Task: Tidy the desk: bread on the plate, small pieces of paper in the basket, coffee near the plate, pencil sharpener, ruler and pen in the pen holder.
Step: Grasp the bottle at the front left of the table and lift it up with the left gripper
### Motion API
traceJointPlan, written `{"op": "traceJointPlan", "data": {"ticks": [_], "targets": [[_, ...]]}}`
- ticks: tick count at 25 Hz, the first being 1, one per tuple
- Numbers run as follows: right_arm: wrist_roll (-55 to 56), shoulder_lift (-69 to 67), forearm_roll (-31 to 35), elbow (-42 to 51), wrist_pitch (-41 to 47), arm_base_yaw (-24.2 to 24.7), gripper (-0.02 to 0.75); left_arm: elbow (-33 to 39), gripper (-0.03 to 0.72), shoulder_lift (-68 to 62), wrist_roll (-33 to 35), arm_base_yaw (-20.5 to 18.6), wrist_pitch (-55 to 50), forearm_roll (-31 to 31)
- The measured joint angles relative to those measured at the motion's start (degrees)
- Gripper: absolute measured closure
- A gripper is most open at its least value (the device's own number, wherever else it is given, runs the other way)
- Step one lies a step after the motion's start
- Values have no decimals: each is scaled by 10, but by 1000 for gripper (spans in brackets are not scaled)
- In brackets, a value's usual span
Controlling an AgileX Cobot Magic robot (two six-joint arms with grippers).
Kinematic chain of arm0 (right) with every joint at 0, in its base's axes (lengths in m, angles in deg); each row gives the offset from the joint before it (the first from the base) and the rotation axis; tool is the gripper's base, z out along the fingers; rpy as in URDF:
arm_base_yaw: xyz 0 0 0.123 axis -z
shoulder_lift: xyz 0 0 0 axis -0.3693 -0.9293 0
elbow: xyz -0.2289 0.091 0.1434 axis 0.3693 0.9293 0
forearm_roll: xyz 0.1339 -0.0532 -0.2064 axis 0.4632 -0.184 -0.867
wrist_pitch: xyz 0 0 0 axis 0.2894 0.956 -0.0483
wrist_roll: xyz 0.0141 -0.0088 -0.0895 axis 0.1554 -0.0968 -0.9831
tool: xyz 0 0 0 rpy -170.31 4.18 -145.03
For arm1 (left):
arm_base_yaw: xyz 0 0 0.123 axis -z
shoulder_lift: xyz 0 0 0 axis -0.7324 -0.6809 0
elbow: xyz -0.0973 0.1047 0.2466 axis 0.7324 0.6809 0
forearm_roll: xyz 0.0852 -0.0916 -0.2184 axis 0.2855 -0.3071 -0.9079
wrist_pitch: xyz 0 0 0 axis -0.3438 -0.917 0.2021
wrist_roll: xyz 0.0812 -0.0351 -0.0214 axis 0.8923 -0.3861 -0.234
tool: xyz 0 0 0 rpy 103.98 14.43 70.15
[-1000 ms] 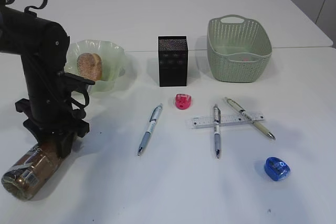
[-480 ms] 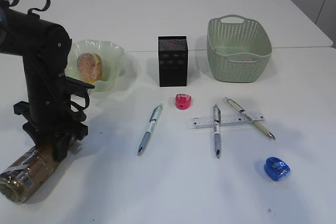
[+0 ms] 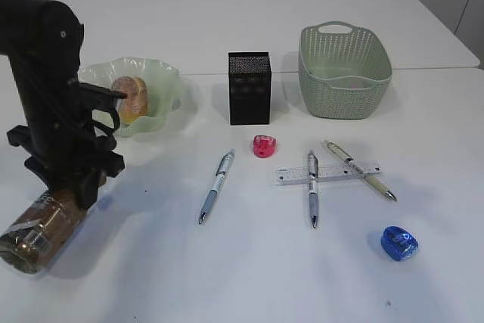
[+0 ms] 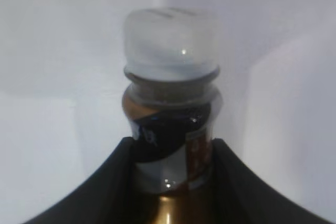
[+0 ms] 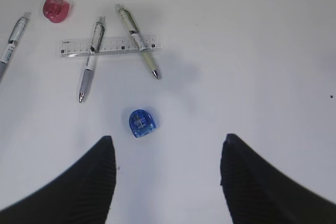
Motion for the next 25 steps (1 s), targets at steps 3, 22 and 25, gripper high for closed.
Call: {"op": "traceJointPlan", "data": {"ticks": [3, 22, 25], "targets": [[0, 0, 0, 0, 0, 0, 245, 0, 412, 30, -7, 0, 0, 0], [0, 0, 0, 0, 1, 0, 245, 175, 413, 269, -21, 0, 304, 14], [0, 0, 0, 0, 1, 0, 245, 237, 413, 283, -22, 0, 427, 16]]}}
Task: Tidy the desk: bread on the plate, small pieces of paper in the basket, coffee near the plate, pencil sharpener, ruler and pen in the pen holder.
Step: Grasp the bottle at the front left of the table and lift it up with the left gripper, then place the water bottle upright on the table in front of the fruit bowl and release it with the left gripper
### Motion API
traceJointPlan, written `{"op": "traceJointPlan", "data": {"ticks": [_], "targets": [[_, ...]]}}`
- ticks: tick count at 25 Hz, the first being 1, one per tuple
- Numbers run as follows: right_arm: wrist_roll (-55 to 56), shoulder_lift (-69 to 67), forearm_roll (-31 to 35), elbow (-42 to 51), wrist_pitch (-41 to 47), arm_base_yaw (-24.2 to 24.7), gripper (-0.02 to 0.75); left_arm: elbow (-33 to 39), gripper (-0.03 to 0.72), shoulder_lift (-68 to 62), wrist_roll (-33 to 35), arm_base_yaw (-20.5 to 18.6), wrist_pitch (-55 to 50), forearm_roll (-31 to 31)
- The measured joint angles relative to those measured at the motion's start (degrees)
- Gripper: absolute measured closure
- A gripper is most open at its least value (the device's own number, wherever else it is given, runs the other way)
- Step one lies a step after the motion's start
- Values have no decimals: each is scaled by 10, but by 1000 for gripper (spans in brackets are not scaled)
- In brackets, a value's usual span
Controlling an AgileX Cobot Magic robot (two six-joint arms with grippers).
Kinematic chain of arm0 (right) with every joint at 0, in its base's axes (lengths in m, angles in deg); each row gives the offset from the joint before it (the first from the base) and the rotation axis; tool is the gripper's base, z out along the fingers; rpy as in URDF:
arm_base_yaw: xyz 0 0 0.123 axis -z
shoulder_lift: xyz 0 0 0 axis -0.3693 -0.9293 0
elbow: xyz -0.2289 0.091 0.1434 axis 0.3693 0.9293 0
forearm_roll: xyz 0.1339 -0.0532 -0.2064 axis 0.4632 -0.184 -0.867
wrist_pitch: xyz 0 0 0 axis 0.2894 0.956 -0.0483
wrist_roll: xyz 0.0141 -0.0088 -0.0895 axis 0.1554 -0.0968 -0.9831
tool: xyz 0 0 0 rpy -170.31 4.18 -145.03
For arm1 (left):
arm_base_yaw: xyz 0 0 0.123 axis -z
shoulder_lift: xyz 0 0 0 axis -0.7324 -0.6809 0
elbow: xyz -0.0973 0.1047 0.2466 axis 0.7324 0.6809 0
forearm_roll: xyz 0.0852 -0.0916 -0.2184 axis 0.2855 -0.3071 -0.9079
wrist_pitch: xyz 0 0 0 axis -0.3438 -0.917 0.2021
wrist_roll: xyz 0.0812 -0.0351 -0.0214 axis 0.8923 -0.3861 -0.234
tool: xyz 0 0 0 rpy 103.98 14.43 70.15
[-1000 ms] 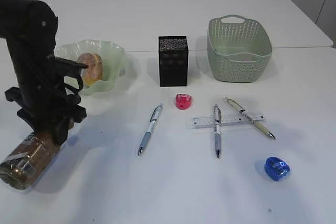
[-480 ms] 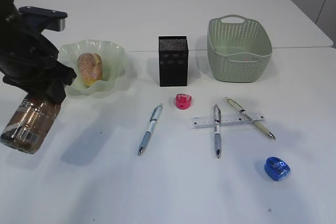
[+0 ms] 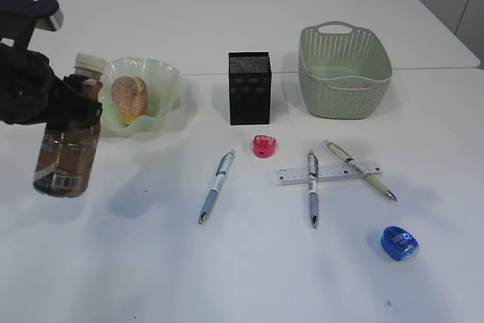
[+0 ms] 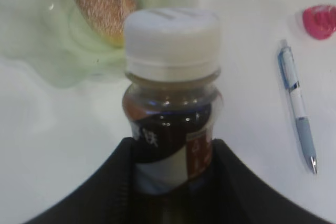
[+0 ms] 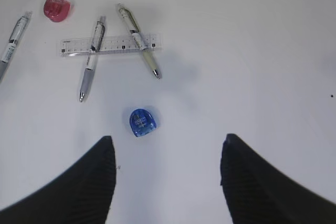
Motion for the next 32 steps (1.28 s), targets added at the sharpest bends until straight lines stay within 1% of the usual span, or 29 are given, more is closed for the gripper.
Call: {"op": "traceJointPlan", "data": {"ticks": [5, 8, 12, 16, 24, 32], "targets": [[0, 1, 0, 0, 0, 0, 245, 112, 414, 1, 0, 0, 248, 0], [0, 1, 0, 0, 0, 0, 245, 170, 414, 1, 1, 0, 392, -11], [0, 1, 0, 0, 0, 0, 245, 222, 414, 1, 32, 0, 534, -65], [-1, 1, 0, 0, 0, 0, 245, 249, 413, -13, 63, 0, 645, -113], [-10, 14, 0, 0, 0, 0, 245, 258, 413, -82, 79, 0, 816, -127], [-12, 14, 0, 0, 0, 0, 245, 260, 413, -149, 86, 0, 832, -140]]}}
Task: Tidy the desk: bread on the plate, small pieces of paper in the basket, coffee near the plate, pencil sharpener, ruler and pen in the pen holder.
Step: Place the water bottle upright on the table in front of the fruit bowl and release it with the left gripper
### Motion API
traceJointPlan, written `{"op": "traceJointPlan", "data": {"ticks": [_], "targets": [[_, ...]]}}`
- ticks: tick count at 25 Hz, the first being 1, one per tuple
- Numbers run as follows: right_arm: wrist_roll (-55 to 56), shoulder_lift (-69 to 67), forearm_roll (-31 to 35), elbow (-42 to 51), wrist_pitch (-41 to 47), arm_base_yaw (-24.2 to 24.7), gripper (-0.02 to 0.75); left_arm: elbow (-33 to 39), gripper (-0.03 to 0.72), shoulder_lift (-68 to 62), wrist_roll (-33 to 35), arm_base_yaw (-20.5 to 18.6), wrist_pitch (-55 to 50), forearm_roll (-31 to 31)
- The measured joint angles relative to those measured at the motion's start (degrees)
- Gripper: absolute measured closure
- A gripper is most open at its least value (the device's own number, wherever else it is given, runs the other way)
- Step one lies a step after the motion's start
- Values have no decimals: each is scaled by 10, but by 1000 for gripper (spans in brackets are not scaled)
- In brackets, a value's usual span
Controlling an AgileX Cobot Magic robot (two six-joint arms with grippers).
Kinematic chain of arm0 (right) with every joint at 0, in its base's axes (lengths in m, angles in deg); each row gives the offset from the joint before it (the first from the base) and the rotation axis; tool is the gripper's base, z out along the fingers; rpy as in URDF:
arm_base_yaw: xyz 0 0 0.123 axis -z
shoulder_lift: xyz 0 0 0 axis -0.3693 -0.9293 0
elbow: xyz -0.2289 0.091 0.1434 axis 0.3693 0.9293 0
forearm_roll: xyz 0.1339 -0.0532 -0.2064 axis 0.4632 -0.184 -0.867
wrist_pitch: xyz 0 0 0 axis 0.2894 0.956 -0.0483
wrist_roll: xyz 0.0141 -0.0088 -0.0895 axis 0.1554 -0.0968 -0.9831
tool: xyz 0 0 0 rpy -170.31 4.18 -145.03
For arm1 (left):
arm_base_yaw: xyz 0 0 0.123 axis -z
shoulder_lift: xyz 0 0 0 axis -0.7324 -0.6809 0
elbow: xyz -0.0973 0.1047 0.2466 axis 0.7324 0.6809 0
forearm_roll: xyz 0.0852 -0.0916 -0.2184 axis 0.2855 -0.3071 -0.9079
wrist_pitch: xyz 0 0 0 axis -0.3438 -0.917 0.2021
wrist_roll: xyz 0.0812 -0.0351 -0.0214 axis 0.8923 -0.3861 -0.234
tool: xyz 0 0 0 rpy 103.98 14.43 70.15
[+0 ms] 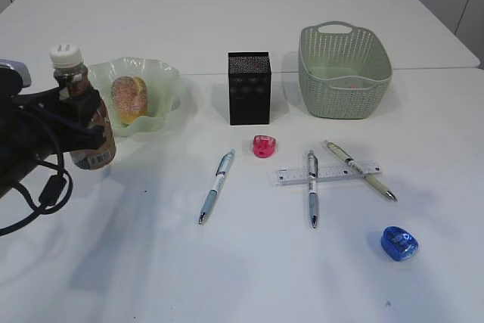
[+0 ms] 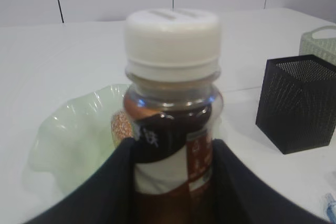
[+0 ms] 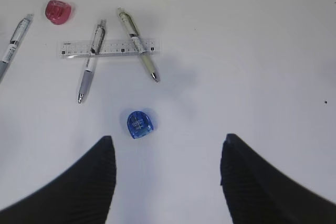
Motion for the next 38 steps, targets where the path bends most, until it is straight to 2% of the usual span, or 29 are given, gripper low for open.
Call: {"op": "traceJointPlan", "data": {"ticks": [15, 38], "targets": [[-8, 0, 0, 0, 0, 0, 245, -3, 413, -89, 1, 0, 4, -25], [-9, 0, 0, 0, 0, 0, 245, -41, 412, -131, 27, -6, 35, -52]]}}
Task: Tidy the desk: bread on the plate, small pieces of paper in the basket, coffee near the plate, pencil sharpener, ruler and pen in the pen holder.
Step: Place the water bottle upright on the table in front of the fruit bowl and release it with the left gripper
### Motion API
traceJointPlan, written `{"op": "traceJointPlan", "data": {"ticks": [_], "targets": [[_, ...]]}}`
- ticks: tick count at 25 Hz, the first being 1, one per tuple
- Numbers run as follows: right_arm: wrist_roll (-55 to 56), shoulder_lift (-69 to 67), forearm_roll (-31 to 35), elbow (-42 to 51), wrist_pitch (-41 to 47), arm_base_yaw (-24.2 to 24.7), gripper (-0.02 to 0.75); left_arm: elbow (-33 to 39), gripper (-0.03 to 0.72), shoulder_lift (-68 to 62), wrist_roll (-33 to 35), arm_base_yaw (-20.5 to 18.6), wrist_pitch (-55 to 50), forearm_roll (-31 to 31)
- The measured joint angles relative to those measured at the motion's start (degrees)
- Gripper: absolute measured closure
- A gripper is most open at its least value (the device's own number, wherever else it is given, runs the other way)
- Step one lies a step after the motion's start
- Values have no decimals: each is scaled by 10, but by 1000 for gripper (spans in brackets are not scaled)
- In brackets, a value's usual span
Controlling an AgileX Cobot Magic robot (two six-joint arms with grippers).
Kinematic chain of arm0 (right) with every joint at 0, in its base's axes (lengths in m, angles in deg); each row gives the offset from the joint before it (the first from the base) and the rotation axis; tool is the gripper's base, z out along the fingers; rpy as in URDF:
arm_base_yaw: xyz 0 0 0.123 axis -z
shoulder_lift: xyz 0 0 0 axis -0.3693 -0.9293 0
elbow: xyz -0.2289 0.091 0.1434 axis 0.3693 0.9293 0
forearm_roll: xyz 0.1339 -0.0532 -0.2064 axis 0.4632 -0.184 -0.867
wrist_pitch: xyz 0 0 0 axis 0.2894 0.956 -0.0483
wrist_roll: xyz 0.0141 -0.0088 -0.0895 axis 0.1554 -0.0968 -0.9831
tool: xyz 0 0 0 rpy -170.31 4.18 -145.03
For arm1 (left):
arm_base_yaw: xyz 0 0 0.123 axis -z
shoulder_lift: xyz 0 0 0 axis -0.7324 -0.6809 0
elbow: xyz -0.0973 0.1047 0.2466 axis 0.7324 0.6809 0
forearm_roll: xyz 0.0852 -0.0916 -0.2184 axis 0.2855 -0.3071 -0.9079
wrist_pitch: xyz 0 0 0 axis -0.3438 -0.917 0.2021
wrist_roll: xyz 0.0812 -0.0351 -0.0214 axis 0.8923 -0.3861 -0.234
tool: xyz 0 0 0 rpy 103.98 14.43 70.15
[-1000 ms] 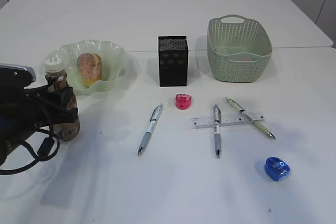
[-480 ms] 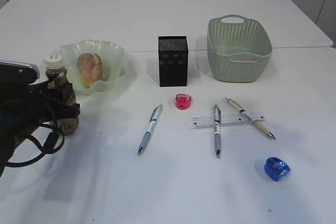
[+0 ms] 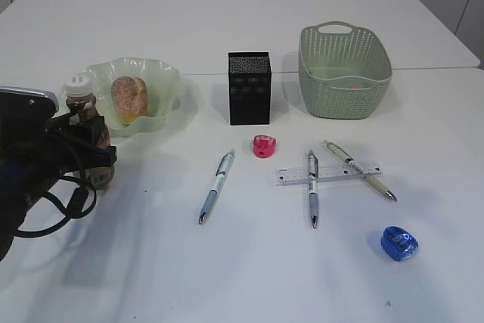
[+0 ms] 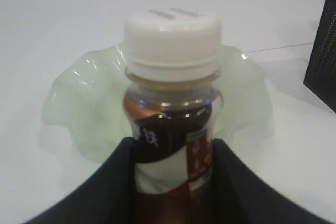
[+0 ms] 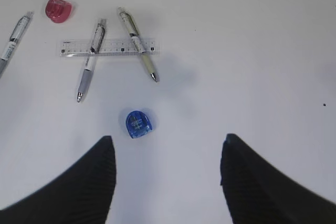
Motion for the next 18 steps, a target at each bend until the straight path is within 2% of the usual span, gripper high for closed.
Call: {"op": "traceJointPlan", "data": {"ticks": [5, 13, 18], "targets": [[0, 0, 0, 0, 0, 0, 245, 0, 388, 0, 0, 0, 1, -2], [-1, 0, 0, 0, 0, 0, 245, 0, 224, 0, 1, 0, 2, -1], [-1, 0, 0, 0, 0, 0, 245, 0, 202, 0, 1, 0, 0, -1]]}}
